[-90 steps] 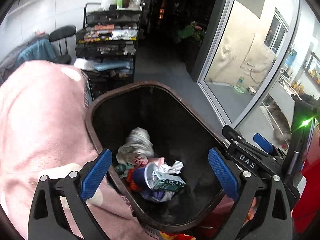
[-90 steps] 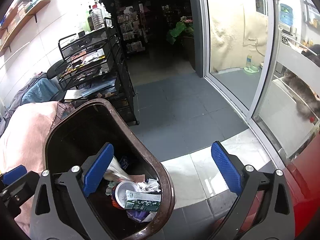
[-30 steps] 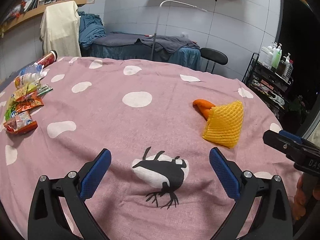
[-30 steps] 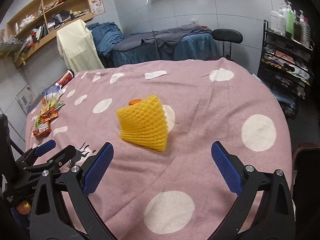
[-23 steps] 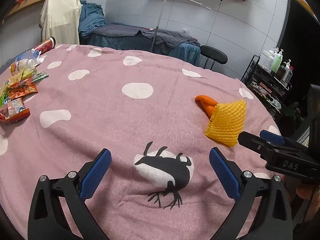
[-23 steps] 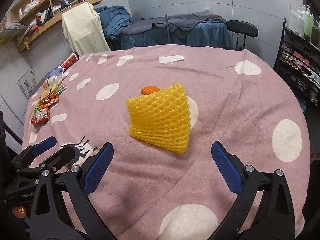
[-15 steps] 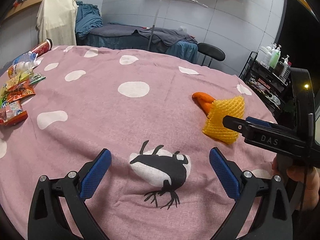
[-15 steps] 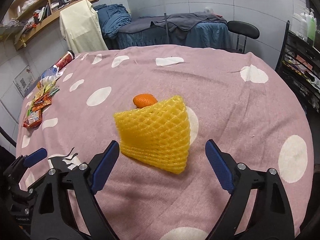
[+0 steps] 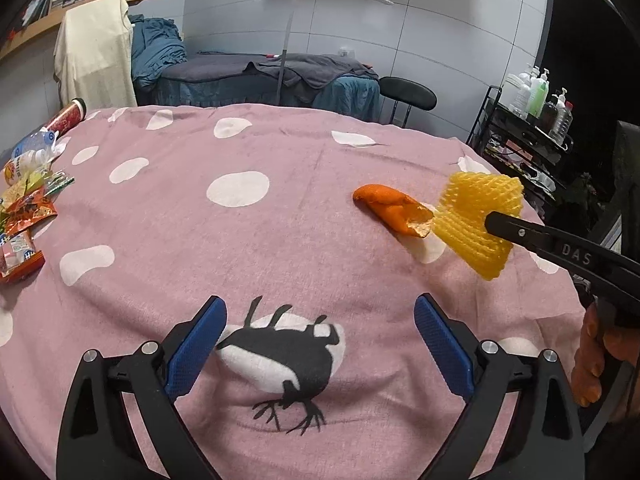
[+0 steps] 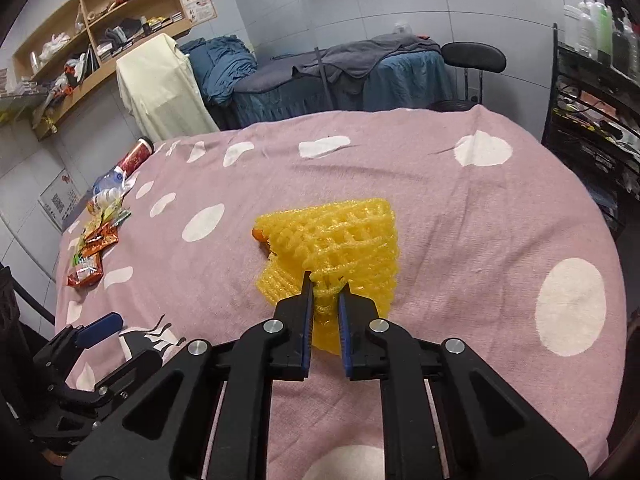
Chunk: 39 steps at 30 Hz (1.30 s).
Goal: Collect trash
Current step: 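Grasp the yellow foam net with the right gripper while the left grasps the orange peel, then drop the yellow foam net into the black bin with the right gripper while the left carries the peel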
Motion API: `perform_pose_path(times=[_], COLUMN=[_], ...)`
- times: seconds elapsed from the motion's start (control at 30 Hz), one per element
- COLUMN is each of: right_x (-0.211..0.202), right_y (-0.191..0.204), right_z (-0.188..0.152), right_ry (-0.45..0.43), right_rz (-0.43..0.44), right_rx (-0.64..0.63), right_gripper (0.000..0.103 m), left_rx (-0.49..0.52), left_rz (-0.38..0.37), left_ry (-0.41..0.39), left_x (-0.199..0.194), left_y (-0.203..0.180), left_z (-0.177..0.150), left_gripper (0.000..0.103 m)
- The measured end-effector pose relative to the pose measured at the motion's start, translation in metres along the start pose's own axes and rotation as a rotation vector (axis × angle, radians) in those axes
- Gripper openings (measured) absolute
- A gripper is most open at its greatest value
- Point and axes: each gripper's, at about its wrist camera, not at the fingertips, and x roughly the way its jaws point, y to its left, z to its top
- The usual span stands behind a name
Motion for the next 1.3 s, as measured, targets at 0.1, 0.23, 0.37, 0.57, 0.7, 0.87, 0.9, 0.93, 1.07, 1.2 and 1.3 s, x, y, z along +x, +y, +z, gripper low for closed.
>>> perform_pose_path(times=[0.1, 0.23, 0.37, 0.57, 0.7, 0.87, 0.9, 0.93, 1.07, 1.2, 1.3], right_x=[-0.023, -0.059, -0.084, -0.117, -0.133, -0.142, -0.143, -0.145, -0.15, -0.155, -0.159], right_y=[-0.009, -0.024, -0.04, -0.07, -0.086, -0.104, -0.107, -0.109, -0.117, -0.123, -0.124], right_z=[0.0, -0.007, -0.017, -0.037, -0.052, -0.065, -0.066, -0.068, -0.071, -0.074, -0.076], right_ry=[-0.051, -0.117, -0.148, -0.169, -0.176, -0.172, -0.172, -0.174, -0.183, -0.198, -0.202], right_rz=[-0.036, -0.094, -0.136, -0.187, -0.215, -0.229, -0.233, -0.236, -0.23, -0.228, -0.228], right_rx=[0.007, -0.01, -0.014, 0.022, 0.041, 0.081, 0.087, 0.095, 0.117, 0.122, 0.13], right_gripper=[0.012, 0.012, 0.012, 0.012, 0.012, 0.012, 0.012, 0.012, 0.012, 0.012, 0.012], left_rx=[0.034, 0.079, 0.1, 0.143, 0.114, 0.105, 0.104, 0.104, 0.11, 0.101, 0.1], left_rz=[-0.02, -0.033, -0.02, 0.061, 0.111, 0.162, 0.16, 0.154, 0.149, 0.12, 0.093], left_ry=[-0.004, 0.033, 0.08, 0.132, 0.188, 0.172, 0.165, 0.161, 0.154, 0.131, 0.094], left_x=[0.006, 0.03, 0.059, 0.092, 0.113, 0.114, 0.112, 0.11, 0.105, 0.091, 0.073], left_y=[-0.017, -0.042, -0.064, -0.089, -0.09, -0.09, -0.09, -0.089, -0.09, -0.091, -0.094], left_z=[0.01, 0.025, 0.038, 0.049, 0.055, 0.055, 0.055, 0.054, 0.051, 0.045, 0.039], left_gripper=[0.09, 0.083, 0.082, 0.079, 0.067, 0.04, 0.035, 0.026, 0.019, 0.019, 0.019])
